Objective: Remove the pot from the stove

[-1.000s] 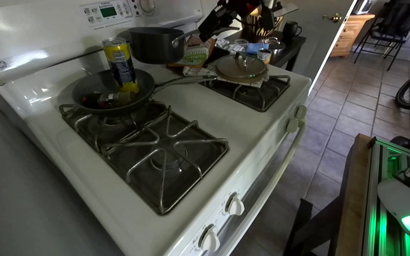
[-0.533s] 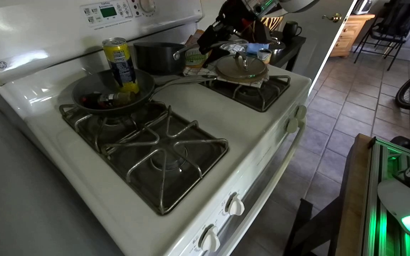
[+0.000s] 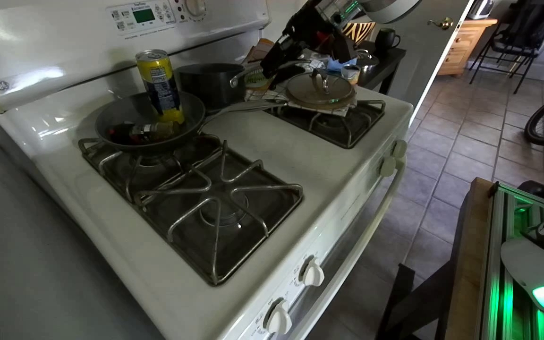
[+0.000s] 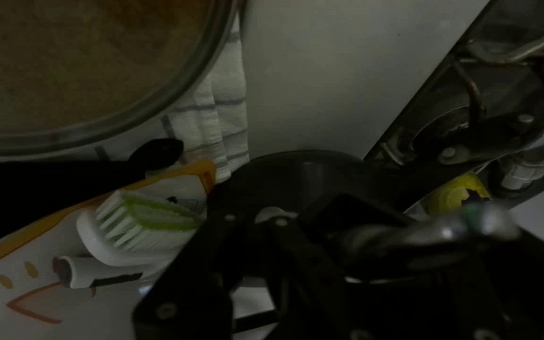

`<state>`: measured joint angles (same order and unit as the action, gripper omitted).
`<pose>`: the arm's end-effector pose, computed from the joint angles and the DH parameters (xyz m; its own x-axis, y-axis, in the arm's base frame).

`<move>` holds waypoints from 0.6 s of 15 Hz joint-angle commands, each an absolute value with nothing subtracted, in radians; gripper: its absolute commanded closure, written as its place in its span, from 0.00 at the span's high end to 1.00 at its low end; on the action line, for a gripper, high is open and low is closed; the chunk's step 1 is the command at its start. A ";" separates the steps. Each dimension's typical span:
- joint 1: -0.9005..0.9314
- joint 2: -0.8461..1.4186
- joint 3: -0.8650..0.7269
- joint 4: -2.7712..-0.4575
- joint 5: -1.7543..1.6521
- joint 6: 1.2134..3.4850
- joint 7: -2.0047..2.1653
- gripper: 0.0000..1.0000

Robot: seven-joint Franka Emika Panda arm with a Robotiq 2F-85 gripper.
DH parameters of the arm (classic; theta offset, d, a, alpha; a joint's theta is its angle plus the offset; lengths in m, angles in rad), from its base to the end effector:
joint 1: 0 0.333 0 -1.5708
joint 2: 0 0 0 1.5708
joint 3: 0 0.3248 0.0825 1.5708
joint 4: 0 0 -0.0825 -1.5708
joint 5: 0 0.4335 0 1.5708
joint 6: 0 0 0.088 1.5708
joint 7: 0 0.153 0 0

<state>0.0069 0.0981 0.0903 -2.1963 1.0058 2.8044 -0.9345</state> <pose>0.6346 0.0342 0.3211 0.7966 0.0288 0.6038 0.2281 -0.9393 -0.2562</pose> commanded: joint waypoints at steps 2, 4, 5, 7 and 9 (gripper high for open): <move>0.023 0.137 0.084 -2.157 0.882 2.837 -0.873 0.02; 0.027 0.156 0.081 -2.138 0.832 2.836 -0.848 0.02; 0.028 0.163 0.079 -2.129 0.808 2.830 -0.832 0.15; 0.027 0.166 0.080 -2.113 0.778 2.809 -0.808 0.43; 0.016 0.142 0.082 -2.107 0.778 2.731 -0.791 0.56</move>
